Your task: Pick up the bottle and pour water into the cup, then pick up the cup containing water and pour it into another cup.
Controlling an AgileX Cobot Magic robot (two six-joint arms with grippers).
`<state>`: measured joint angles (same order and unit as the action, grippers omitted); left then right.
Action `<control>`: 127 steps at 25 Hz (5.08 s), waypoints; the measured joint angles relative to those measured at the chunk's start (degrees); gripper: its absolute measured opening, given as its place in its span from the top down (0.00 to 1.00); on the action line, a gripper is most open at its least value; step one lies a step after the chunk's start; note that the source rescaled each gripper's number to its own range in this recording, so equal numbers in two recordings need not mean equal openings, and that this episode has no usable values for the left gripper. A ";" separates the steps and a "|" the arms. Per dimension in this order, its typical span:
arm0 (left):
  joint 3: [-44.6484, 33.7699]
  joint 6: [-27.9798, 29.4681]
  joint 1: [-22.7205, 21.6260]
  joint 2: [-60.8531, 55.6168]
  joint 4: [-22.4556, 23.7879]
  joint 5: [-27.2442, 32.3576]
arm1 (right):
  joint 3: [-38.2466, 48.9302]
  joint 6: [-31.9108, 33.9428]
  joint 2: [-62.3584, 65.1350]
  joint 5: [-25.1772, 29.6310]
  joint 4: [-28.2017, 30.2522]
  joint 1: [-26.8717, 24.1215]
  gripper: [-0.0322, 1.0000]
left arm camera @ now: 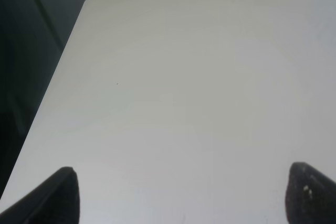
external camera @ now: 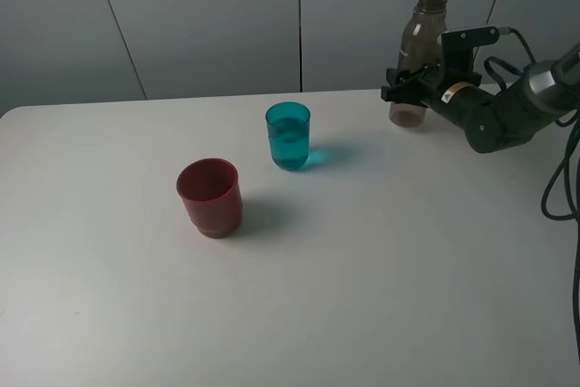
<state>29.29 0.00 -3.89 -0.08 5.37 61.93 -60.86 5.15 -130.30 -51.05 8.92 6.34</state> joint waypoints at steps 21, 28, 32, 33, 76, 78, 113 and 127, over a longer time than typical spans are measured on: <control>0.00 0.00 0.00 0.00 0.00 0.00 | -0.02 -1.05 -0.24 3.29 -0.86 0.00 0.96; 0.00 0.00 0.00 0.00 0.00 0.00 | 0.81 -1.05 -0.24 3.43 -0.86 0.00 0.24; 0.00 0.00 0.00 0.00 0.00 0.00 | 3.49 -1.05 1.01 3.76 -0.86 0.00 0.02; 0.00 0.00 0.00 0.00 0.00 0.00 | 4.25 -1.05 1.77 3.76 -0.86 0.00 0.01; 0.00 -0.40 0.00 0.00 0.00 0.00 | 20.23 -1.14 11.53 3.57 20.83 13.28 0.01; 0.00 -0.40 0.00 0.00 0.00 0.00 | 18.13 -1.14 9.87 3.48 19.81 14.47 0.01; 0.00 -0.40 0.00 0.00 0.00 0.00 | 9.23 -1.27 2.47 4.00 17.27 18.60 0.01; 0.00 -0.40 0.00 0.00 0.00 0.00 | 5.44 -1.27 -0.26 3.73 17.27 18.70 0.01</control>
<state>29.29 -0.40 -3.89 -0.08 5.37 61.93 -55.41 3.89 -130.56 -47.32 26.18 25.04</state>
